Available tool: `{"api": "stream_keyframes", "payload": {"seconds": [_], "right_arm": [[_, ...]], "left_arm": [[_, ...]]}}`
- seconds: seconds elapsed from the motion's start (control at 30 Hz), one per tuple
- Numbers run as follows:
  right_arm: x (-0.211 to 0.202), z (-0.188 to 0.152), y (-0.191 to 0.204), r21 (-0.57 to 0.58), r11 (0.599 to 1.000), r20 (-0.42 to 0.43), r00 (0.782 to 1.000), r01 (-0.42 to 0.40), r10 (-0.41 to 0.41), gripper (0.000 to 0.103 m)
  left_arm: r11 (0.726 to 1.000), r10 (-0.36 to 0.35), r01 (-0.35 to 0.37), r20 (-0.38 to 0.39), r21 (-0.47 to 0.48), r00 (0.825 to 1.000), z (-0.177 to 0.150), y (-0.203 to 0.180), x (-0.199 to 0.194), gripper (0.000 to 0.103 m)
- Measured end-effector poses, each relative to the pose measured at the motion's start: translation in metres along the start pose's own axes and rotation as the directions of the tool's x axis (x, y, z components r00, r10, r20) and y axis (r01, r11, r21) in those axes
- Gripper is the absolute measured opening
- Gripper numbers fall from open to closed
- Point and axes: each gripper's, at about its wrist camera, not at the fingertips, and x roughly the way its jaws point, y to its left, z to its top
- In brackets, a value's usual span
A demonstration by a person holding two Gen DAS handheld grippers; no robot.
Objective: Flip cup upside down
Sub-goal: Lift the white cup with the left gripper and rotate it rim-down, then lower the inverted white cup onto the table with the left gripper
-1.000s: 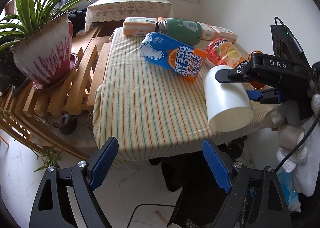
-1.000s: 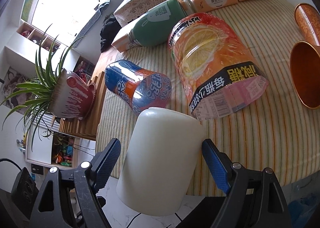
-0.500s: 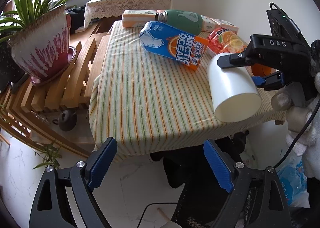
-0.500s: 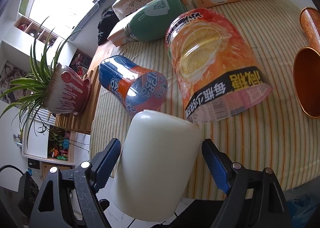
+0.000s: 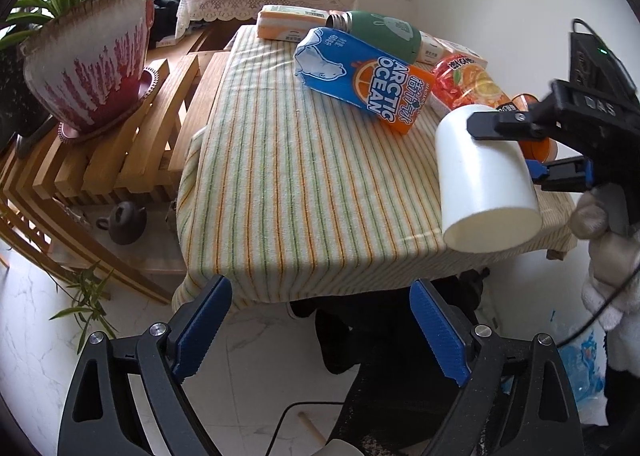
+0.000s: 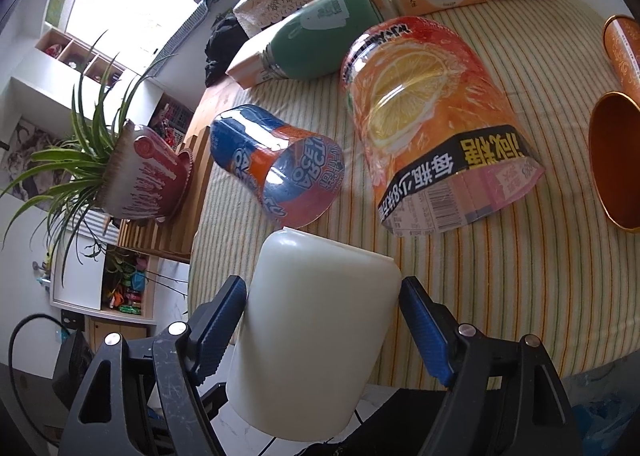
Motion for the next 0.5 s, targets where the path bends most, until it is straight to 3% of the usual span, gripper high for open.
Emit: {"api": "stream_keyframes", "payload": {"seconds": [0.2, 0.27, 0.4, 0.5], "right_arm": [[-0.02, -0.012, 0.017, -0.105, 0.994, 0.134, 0.991, 0.013, 0.001, 0.075], [-0.025, -0.015, 0.023, -0.15, 0.987, 0.186, 0.982, 0.051, -0.022, 0.074], [-0.03, -0.024, 0.036, -0.246, 0.955, 0.296, 0.951, 0.165, -0.088, 0.074], [-0.035, -0.033, 0.044, -0.31, 0.914, 0.384, 0.914, 0.262, -0.132, 0.074]], "left_arm": [[1.0, -0.011, 0.011, -0.008, -0.013, 1.0, 0.0, 0.0, 0.005, 0.093], [1.0, -0.015, 0.015, -0.011, -0.017, 1.0, 0.0, 0.0, 0.007, 0.093], [0.999, -0.027, 0.027, -0.008, -0.026, 1.0, 0.001, -0.002, 0.009, 0.093], [0.999, -0.034, 0.034, -0.001, -0.034, 0.999, 0.002, -0.004, 0.009, 0.093]]}}
